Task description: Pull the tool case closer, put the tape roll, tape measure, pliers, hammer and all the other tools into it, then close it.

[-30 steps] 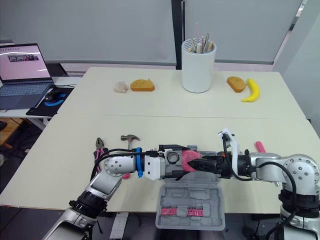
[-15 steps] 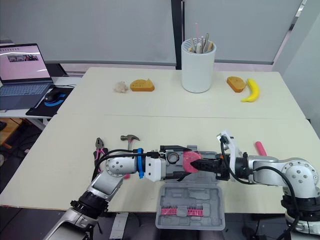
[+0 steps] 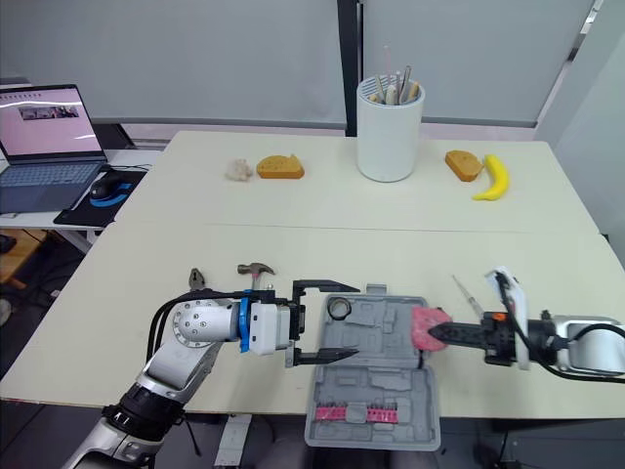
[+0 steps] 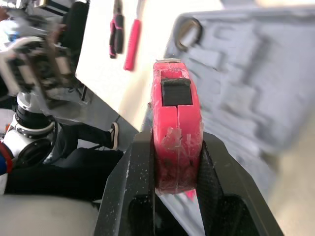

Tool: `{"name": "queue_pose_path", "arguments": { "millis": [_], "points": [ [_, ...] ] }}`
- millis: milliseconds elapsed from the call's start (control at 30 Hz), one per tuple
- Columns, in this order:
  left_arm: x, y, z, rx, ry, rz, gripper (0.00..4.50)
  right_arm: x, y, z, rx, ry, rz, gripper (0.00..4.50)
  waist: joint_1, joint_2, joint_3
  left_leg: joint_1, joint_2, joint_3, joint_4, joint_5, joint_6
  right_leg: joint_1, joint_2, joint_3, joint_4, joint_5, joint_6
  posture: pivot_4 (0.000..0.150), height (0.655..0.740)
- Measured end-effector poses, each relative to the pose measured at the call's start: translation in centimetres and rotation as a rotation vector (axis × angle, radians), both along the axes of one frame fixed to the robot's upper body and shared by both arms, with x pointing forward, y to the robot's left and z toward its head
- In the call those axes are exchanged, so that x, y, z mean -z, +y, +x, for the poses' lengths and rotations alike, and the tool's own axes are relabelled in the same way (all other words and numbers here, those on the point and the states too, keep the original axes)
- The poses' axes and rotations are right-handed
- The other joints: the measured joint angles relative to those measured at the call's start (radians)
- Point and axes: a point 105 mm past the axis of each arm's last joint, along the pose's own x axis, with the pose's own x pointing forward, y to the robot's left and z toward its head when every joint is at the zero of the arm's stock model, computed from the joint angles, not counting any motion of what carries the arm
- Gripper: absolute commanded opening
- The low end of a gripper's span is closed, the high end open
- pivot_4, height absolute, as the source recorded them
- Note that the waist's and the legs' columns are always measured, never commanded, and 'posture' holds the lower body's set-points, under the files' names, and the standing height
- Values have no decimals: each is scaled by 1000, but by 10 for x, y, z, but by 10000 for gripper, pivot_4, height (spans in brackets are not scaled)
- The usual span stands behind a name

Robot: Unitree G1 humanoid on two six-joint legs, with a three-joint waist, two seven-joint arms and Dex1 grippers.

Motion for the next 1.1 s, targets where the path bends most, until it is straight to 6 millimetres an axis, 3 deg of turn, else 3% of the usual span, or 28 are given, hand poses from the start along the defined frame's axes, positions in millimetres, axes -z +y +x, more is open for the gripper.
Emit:
{"name": "queue_pose_path", "arguments": {
  "millis": [100, 267, 667, 800, 867, 1100],
  "points": [
    [1, 3, -11, 18, 50, 10, 45000, 9, -32, -1, 64, 73, -70, 7663, -4, 1, 0, 1, 1, 1, 0, 0, 0, 0, 1, 0, 0, 0, 0, 1500, 7400],
    [6, 3, -21, 20, 109, 30, 45000, 35, -54, -2, 89, 157, -148, 7663, -5, 1, 0, 1, 1, 1, 0, 0, 0, 0, 1, 0, 0, 0, 0, 1500, 7400],
    [13, 4, -37, -5, 172, 40, 45000, 81, -56, 4, 71, 233, -168, 7663, 5, 1, 0, 1, 0, 2, 0, 0, 0, 0, 0, 1, 0, 0, 0, 1500, 7400],
    [14, 5, -37, -12, 179, 40, 45000, 83, -52, 9, 58, 220, -163, 7663, 5, 1, 0, 1, 1, 1, 0, 0, 0, 0, 0, 1, 0, 0, 0, 1500, 7400],
    [14, 4, -37, -11, 177, 41, 45000, 84, -50, 10, 50, 215, -160, 14794, 5, 1, 0, 1, 1, 1, 0, 0, 0, 0, 0, 1, 0, 0, 0, 1500, 7400],
    [13, 4, -37, -10, 170, 43, 45000, 87, -59, 11, 35, 178, -210, 31691, 6, 1, 0, 1, 0, 2, 0, 0, 0, 0, 0, 1, 0, 0, 0, 1500, 7400]
  ]
}}
